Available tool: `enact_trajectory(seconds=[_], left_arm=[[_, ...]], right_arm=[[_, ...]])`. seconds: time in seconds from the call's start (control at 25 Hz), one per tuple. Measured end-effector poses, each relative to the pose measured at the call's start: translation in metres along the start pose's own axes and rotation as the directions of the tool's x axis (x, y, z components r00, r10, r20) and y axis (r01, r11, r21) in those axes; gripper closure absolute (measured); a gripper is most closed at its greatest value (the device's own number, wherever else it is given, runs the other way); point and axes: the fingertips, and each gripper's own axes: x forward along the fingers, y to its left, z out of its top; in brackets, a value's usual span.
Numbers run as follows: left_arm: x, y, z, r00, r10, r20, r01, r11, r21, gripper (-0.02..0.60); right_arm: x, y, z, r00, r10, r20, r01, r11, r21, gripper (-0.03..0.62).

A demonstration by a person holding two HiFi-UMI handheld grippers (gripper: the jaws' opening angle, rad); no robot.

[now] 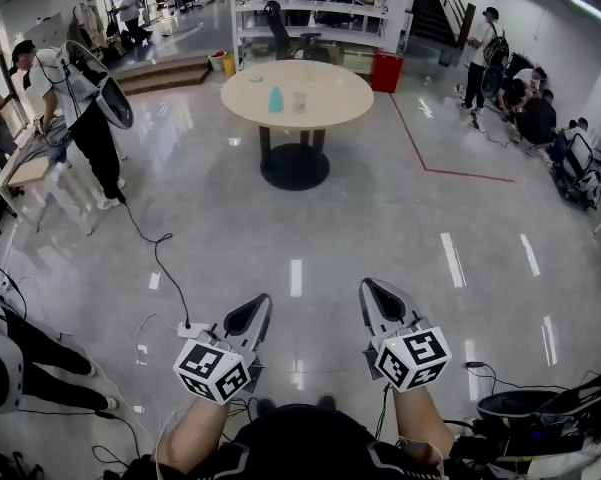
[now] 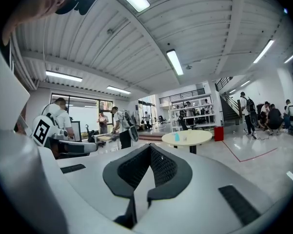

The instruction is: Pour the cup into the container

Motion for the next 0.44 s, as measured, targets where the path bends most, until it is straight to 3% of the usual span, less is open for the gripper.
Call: enact_trajectory(seconds=[0.44], left_arm=[[0.006, -0.005, -0.011, 1.0, 0.015, -0.02, -0.015, 1.0, 0.027, 0.581]], right_arm=[[0.003, -0.009, -0.008, 0.999, 0.007, -0.033, -0.006, 1.0, 0.025, 0.589]])
